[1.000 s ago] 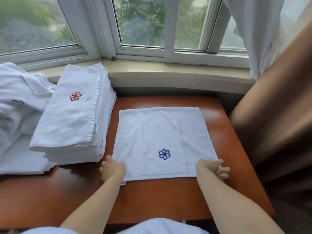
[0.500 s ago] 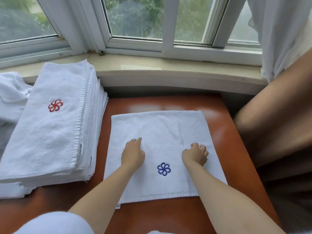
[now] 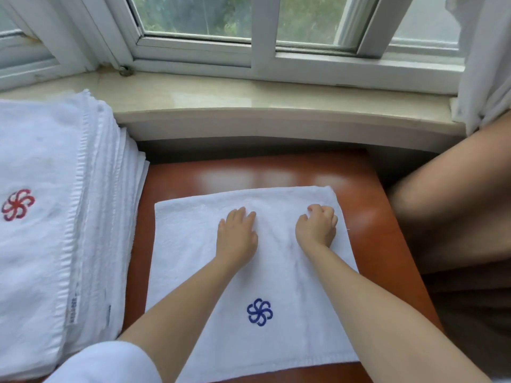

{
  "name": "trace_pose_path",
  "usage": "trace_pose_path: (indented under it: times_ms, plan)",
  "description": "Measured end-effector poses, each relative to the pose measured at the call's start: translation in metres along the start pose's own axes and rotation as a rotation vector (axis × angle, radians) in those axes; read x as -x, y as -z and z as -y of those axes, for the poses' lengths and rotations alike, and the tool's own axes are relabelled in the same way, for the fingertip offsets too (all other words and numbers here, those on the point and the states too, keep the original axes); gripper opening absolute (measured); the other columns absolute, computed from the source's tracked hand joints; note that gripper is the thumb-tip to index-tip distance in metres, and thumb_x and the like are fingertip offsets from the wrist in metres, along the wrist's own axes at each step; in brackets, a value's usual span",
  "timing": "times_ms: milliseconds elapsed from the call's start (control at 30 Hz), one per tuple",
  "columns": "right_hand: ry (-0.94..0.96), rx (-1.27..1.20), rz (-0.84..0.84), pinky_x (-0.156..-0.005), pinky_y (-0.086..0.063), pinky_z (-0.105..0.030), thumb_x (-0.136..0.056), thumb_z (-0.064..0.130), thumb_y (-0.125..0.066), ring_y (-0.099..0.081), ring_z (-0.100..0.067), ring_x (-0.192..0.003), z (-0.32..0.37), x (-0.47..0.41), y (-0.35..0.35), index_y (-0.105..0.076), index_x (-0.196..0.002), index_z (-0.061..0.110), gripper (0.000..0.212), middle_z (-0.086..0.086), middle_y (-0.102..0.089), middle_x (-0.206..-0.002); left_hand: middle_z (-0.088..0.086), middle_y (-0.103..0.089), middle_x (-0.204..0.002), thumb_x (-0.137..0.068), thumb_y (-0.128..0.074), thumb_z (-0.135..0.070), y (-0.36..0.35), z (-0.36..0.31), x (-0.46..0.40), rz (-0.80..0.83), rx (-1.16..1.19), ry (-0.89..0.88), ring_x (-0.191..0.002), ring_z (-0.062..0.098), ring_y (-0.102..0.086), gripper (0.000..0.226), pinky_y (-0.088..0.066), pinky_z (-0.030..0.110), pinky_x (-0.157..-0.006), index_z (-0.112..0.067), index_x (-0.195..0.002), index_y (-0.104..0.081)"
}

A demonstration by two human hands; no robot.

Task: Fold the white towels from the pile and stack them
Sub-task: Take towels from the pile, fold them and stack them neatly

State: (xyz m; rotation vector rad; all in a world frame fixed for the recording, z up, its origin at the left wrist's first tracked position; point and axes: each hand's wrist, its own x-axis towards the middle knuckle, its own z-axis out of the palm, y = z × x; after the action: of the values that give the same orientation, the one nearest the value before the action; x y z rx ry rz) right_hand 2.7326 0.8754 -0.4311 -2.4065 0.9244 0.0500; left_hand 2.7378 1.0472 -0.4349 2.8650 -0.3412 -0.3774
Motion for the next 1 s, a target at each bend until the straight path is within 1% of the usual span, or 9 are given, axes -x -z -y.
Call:
trace_pose_path:
  times_ms: [100,167,300,500,567,667,767,900,1000]
  plan:
    - [-0.074,-0.088,-0.057,-0.094,-0.039,-0.035,-0.095,0.013,-0.046,-0.043,-0.026,-0.119,0.002,-0.027,0.007,-0.057,-0.121,0.012,0.028,-0.007,-0.044,-0.13,0.004,-0.026,-0.153,-0.094,-0.04,-0.025,-0.003,-0.016,-0.027,0.014,-0.001,-0.046,-0.141,0.022,-0.02,0.049,-0.026,0.045,-0.11,-0.022,-0.143,-0.035]
    - [-0.146,-0.164,-0.138,-0.095,-0.039,-0.037,-0.096,0.015,-0.045,-0.043,-0.027,-0.119,0.002,-0.043,0.01,-0.057,-0.121,0.012,0.028,-0.008,-0.045,-0.13,0.005,-0.011,-0.16,-0.098,-0.036,-0.035,-0.009,-0.026,-0.038,0.084,0.027,-0.032,-0.147,0.022,-0.006,0.053,-0.011,0.051,-0.116,-0.026,-0.149,-0.025]
    - [-0.281,-0.18,-0.164,-0.1,-0.031,-0.038,-0.097,0.022,-0.042,-0.042,-0.028,-0.121,0.002,-0.063,0.015,-0.056,-0.12,0.016,0.028,-0.007,-0.051,-0.129,0.002,0.015,-0.161,-0.099,-0.025,-0.05,-0.023,-0.036,-0.045,0.161,-0.029,-0.012,-0.147,0.025,0.018,0.06,0.01,0.063,-0.11,-0.035,-0.153,-0.007]
    - [-0.291,-0.085,-0.094,-0.099,-0.025,-0.037,-0.095,0.041,-0.043,-0.047,-0.026,-0.114,0.002,-0.072,0.015,-0.054,-0.109,0.018,0.029,-0.006,-0.068,-0.103,0.0,0.001,-0.162,-0.101,-0.023,-0.042,-0.02,-0.056,-0.078,0.12,-0.053,-0.069,-0.148,0.026,0.007,0.052,0.002,0.068,-0.11,-0.04,-0.152,-0.011]
    - [-0.276,-0.093,-0.039,-0.099,-0.029,-0.038,-0.095,0.046,-0.044,-0.054,-0.029,-0.111,0.002,-0.074,0.017,-0.051,-0.113,0.018,0.035,-0.006,-0.067,-0.106,0.0,0.004,-0.162,-0.101,-0.019,-0.046,-0.025,-0.058,-0.078,0.115,-0.067,-0.062,-0.148,0.026,0.008,0.052,0.004,0.069,-0.11,-0.043,-0.151,-0.006]
    - [-0.281,-0.433,0.008,-0.091,-0.043,-0.032,-0.093,0.033,-0.054,-0.058,-0.026,-0.106,0.007,-0.08,0.019,-0.046,-0.125,0.019,0.036,-0.003,-0.06,-0.12,-0.001,0.007,-0.162,-0.1,-0.013,-0.052,-0.032,-0.056,-0.076,0.095,-0.1,-0.062,-0.148,0.024,0.011,0.052,0.008,0.068,-0.11,-0.048,-0.15,0.001]
    - [-0.343,-0.669,-0.052,-0.075,-0.04,-0.027,-0.089,0.012,-0.056,-0.056,-0.017,-0.088,0.009,-0.087,0.023,-0.046,-0.129,0.022,0.043,0.003,-0.058,-0.102,-0.002,0.008,-0.162,-0.099,-0.012,-0.053,-0.033,-0.055,-0.078,0.106,-0.092,-0.06,-0.148,0.024,0.011,0.052,0.011,0.067,-0.109,-0.05,-0.149,0.003]
    - [-0.412,-0.756,-0.085,-0.071,-0.039,-0.024,-0.084,0.001,-0.053,-0.055,-0.019,-0.086,0.002,-0.093,0.03,-0.049,-0.126,0.02,0.046,0.002,-0.055,-0.106,-0.003,0.008,-0.162,-0.098,-0.011,-0.054,-0.034,-0.055,-0.078,0.095,-0.085,-0.054,-0.148,0.023,0.012,0.052,0.013,0.065,-0.109,-0.051,-0.148,0.002]
    - [-0.267,-0.633,-0.153,-0.077,-0.039,-0.025,-0.083,-0.001,-0.054,-0.054,-0.021,-0.104,-0.003,-0.09,0.032,-0.052,-0.125,0.019,0.047,0.001,-0.055,-0.116,-0.003,0.009,-0.162,-0.098,-0.012,-0.054,-0.032,-0.057,-0.082,0.102,-0.075,-0.067,-0.148,0.022,0.013,0.052,0.014,0.065,-0.109,-0.05,-0.148,0.0]
